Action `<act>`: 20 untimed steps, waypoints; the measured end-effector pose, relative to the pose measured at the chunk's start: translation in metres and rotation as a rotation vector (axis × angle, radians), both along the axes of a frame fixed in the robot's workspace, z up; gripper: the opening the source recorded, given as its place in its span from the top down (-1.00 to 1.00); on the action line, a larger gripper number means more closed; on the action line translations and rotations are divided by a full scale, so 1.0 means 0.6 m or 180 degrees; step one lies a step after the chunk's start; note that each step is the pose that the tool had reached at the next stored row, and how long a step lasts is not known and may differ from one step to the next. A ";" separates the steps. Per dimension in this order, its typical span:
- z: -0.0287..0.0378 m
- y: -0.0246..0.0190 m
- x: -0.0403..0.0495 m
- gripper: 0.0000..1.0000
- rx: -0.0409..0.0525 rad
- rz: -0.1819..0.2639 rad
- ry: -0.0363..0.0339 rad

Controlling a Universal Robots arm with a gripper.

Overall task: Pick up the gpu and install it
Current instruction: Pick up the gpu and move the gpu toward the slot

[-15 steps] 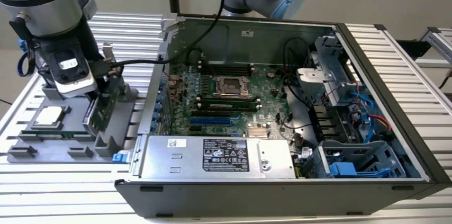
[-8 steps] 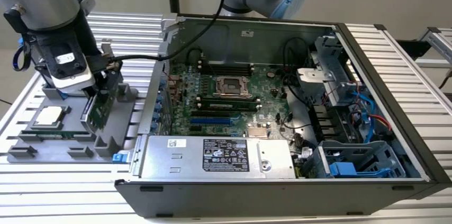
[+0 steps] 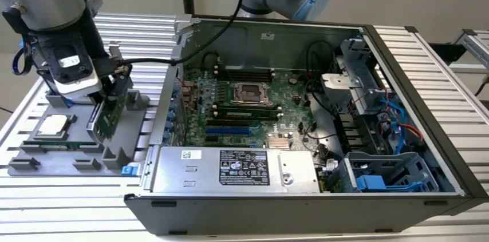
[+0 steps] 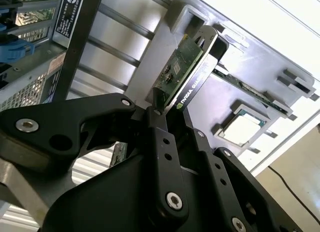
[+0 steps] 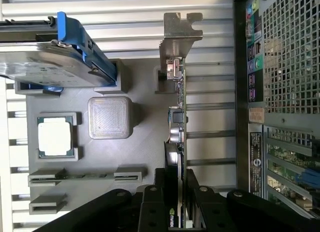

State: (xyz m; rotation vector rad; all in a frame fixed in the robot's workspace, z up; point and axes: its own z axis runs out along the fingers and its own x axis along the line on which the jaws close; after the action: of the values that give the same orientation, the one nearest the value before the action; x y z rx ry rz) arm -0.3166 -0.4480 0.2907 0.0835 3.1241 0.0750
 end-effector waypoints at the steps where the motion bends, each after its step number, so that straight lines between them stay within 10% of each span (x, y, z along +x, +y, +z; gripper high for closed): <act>1: 0.000 0.0000 0.000 1.00 0.0000 0.0000 0.0000; 20: 0.024 0.0000 0.000 1.00 0.0000 0.0000 0.0000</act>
State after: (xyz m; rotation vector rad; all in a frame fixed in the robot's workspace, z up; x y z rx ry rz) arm -0.3167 -0.4480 0.3050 0.0836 3.1241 0.0751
